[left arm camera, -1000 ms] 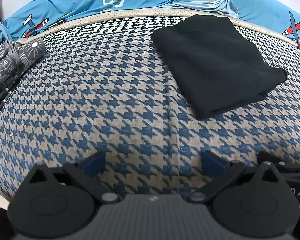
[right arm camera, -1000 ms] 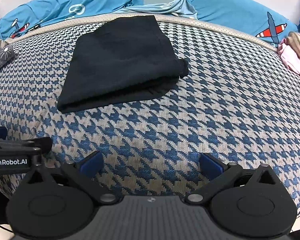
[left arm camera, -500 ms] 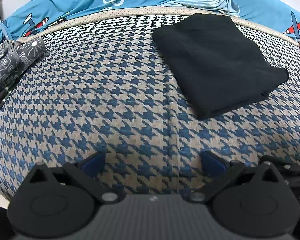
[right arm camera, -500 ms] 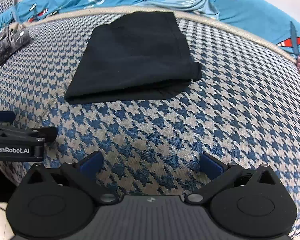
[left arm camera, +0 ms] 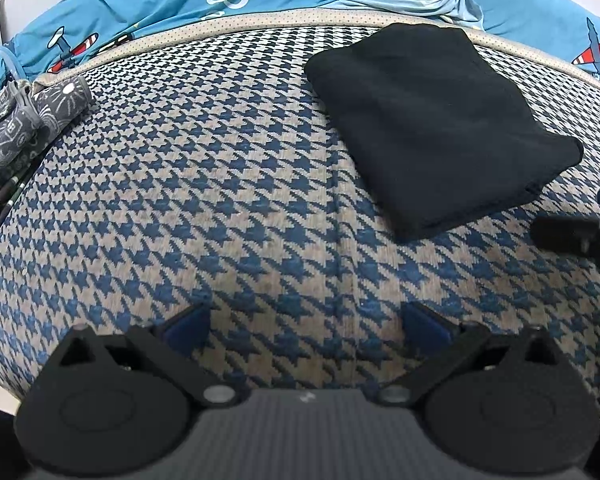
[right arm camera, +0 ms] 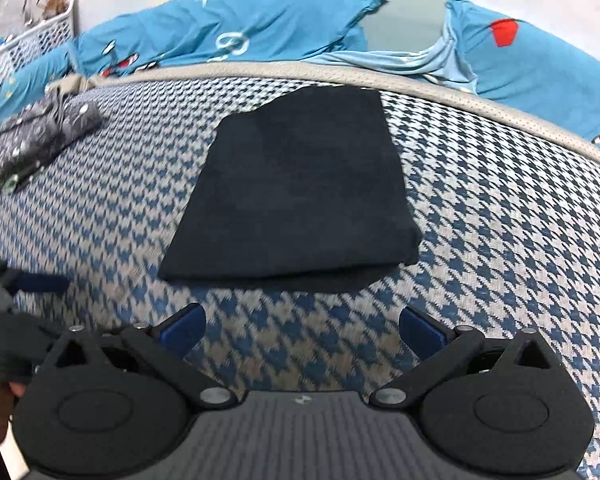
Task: Fold clothes
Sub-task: 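Move the right gripper toward the folded black shirt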
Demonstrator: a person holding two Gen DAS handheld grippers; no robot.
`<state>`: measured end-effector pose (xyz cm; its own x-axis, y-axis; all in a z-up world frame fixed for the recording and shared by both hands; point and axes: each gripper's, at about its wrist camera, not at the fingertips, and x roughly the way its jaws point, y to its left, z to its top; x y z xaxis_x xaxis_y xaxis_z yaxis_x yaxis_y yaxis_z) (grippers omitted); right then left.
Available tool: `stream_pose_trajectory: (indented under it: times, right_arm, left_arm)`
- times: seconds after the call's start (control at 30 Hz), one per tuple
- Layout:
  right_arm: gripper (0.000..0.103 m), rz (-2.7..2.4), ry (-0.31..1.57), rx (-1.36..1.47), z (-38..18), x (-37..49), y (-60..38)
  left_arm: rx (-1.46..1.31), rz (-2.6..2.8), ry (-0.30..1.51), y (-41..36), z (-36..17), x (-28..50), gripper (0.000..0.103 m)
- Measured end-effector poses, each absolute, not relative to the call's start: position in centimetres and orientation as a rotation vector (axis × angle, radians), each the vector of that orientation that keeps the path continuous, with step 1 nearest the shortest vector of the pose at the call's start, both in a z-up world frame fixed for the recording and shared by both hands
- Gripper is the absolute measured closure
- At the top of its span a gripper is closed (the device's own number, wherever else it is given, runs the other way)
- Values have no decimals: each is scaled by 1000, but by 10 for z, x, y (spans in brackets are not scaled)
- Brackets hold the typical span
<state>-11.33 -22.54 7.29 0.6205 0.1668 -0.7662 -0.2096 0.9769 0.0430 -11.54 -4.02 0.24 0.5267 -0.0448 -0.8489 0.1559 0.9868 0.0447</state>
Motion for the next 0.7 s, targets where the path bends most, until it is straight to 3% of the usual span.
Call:
stream_pose_trajectory:
  times: [0.7]
  right_arm:
    - [0,183,838,100,78,-87,-261]
  left_arm:
    - [98,-158,1020,-42,14,-77,0]
